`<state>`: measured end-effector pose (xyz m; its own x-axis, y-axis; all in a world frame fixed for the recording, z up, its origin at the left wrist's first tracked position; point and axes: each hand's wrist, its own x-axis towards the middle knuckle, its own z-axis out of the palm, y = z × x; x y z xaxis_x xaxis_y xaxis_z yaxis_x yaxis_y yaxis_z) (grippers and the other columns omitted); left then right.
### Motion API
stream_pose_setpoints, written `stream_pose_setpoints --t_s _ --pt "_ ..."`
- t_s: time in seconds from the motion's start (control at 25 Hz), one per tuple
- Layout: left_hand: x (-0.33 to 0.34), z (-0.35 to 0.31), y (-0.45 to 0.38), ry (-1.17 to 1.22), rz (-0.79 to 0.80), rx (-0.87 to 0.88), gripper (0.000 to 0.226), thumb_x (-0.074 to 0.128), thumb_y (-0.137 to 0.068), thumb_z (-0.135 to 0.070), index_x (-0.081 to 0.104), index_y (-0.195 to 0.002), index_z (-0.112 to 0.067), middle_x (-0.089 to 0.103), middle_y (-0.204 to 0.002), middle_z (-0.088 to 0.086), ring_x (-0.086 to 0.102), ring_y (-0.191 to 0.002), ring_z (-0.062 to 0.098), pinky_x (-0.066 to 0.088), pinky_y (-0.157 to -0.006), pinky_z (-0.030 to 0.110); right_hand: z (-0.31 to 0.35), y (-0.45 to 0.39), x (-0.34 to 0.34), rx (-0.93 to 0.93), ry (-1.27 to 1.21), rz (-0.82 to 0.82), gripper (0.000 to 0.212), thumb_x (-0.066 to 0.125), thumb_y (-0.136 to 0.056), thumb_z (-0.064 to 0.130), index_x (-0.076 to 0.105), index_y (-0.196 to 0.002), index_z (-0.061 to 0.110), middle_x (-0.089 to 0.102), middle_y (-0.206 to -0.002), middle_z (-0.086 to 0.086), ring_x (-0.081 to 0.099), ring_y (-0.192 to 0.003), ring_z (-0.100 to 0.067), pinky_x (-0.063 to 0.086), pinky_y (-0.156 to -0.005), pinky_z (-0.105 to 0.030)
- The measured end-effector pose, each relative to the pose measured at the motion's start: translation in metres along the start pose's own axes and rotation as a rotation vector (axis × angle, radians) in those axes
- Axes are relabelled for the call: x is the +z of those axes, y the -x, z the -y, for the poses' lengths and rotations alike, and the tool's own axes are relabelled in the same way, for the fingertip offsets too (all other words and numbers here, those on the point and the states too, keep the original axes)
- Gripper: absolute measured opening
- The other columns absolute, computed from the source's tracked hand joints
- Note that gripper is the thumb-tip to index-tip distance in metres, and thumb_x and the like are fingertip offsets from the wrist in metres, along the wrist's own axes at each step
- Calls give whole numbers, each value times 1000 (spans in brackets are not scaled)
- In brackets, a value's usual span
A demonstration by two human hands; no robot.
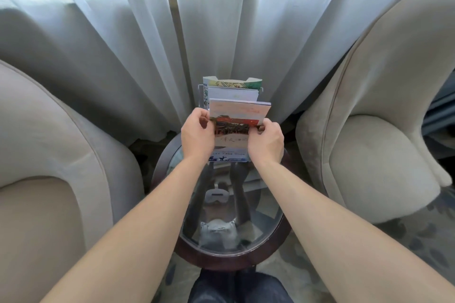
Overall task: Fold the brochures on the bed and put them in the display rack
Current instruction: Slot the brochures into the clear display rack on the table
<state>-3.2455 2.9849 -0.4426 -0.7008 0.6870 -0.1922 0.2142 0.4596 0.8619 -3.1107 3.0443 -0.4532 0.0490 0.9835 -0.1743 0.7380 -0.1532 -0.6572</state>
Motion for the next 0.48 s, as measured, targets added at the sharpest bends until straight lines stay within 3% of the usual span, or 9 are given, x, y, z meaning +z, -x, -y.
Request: stream_pose_setpoints --t_s 0.16,0.4,0.48 --pt "1 -9 -2 -12 -12 7 8 59 -96 -19 57 -89 -23 68 -91 -7 64 -87 12 48 -65 19 3 -5 -5 -20 -4 -22 9 56 -98 35 62 -94 29 51 -94 7 54 -83 -16 45 -68 -30" --pt "10 12 5 -117 -52 -5 12 56 -94 -14 56 -85 -21 66 -87 -6 62 -84 16 50 -67 29 -12 -3 3 25 11 75 9 53 -98 38 59 -93 33 60 -99 7 59 -90 -17 53 -75 -35" --pt "12 26 9 -138 -51 -36 11 55 -95 -15 56 -85 -21 66 -89 -6 62 -86 14 50 -66 26 -21 0 9 21 6 90 11 52 -99 38 59 -92 33 62 -99 7 60 -91 -17 51 -75 -32"
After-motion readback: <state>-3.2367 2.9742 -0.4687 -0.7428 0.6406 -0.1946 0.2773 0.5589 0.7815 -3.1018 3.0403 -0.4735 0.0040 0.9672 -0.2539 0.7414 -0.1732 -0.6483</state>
